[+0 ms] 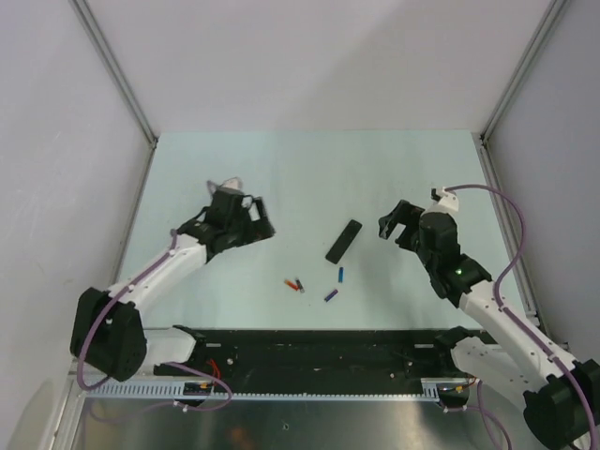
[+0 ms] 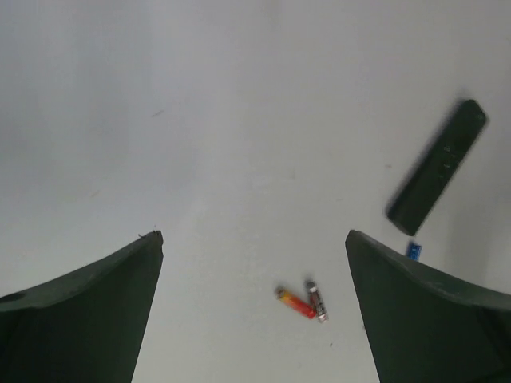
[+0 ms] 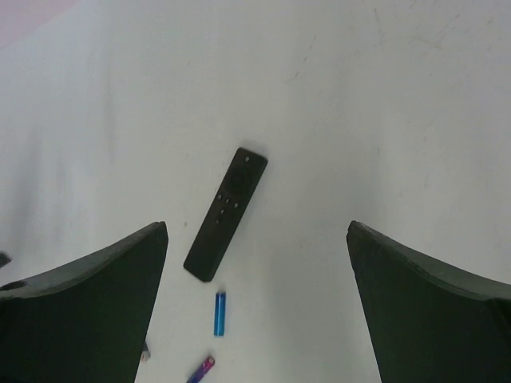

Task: Load the batteries into the remote control
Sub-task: Pick up the remote control from the center of the board.

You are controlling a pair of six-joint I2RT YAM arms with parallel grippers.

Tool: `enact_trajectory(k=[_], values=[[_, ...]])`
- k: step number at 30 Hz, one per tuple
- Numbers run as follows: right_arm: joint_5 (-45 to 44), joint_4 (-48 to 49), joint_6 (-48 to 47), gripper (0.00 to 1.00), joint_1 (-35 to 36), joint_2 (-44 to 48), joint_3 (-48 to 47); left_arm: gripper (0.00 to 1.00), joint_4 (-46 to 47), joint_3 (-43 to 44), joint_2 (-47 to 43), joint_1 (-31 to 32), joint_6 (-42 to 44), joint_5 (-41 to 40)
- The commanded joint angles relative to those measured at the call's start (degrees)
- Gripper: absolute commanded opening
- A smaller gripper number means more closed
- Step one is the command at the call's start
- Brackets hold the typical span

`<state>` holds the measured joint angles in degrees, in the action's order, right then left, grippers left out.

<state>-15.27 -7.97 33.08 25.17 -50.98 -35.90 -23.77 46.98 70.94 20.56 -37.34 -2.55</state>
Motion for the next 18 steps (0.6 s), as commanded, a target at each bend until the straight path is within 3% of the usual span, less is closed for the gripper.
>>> enact_trajectory(k=[1, 3, 7, 10, 12, 18], values=[[-4.0, -5.8, -0.8, 1.0, 3.9, 6.3, -3.0, 1.0, 2.6, 12.0, 4.9, 12.3, 11.9, -4.7], [-4.9, -5.9, -2.8, 1.0, 4.6, 7.3, -3.2, 0.97, 2.2, 15.9, 11.7, 17.5, 16.1, -5.3], [-5.1, -10.8, -3.3, 1.0, 4.8, 7.8, -6.0, 0.88, 0.2, 25.3, 22.5, 22.1, 19.9, -4.8], [-3.7, -15.8, -3.6, 1.0, 4.9, 8.2, -7.2, 0.89, 0.2, 28.8, 27.8, 24.6, 25.7, -1.3], [-3.1, -16.8, -4.2, 1.0, 5.0, 9.3, -7.4, 1.0, 0.2, 30.4, 30.1, 25.4, 27.4, -0.4], [-1.3, -18.8, -5.0, 1.0, 5.0, 12.1, -7.5, 1.0, 0.2, 35.4, 34.6, 25.4, 29.3, 5.6]])
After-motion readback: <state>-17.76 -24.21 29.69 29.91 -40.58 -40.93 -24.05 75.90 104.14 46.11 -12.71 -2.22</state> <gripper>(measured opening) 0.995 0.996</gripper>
